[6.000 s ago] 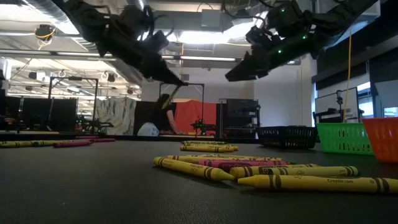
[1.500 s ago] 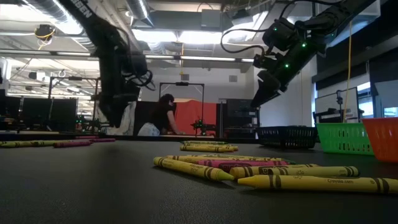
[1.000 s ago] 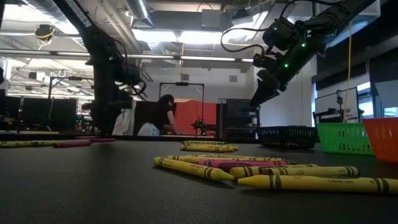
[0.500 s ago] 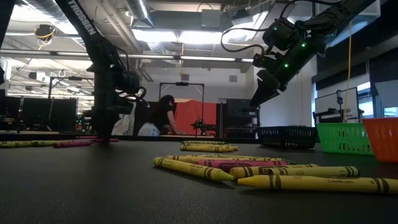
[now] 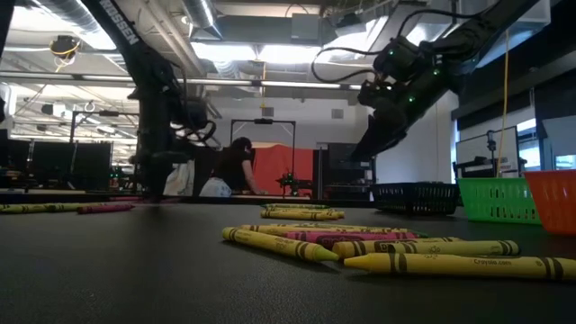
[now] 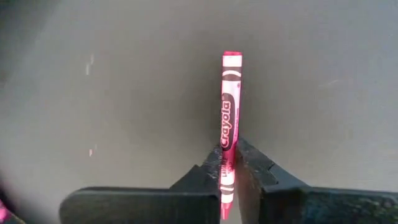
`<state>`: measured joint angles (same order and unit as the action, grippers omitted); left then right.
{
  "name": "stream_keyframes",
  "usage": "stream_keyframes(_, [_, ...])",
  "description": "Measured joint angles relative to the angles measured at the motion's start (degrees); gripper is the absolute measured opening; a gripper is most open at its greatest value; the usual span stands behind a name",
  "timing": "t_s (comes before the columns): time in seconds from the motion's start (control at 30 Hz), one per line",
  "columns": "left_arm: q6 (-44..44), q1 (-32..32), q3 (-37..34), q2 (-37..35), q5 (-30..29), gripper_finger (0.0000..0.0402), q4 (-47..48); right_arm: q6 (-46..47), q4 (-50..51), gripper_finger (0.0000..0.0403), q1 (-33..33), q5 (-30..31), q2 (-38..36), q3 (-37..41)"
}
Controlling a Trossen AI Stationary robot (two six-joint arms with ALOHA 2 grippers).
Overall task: Sort crayons
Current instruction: Put the red crayon into the green basket
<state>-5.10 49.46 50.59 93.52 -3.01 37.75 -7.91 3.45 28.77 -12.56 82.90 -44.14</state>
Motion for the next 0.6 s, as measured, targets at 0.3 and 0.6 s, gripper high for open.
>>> stream_keyframes(0.3, [-5.1, -7.6, 0.1, -7.4, 0.8, 0.0009, -7.1, 0.0, -8.3, 0.0255, 0.0, -5.1, 0.7, 0.0])
stream_keyframes(0.6, [-11.4, -15.9, -1.8, -7.9, 1.2, 0.0009, -28.0, -2.1, -14.8, 0.0256, -2.6, -5.1, 0.7, 0.0])
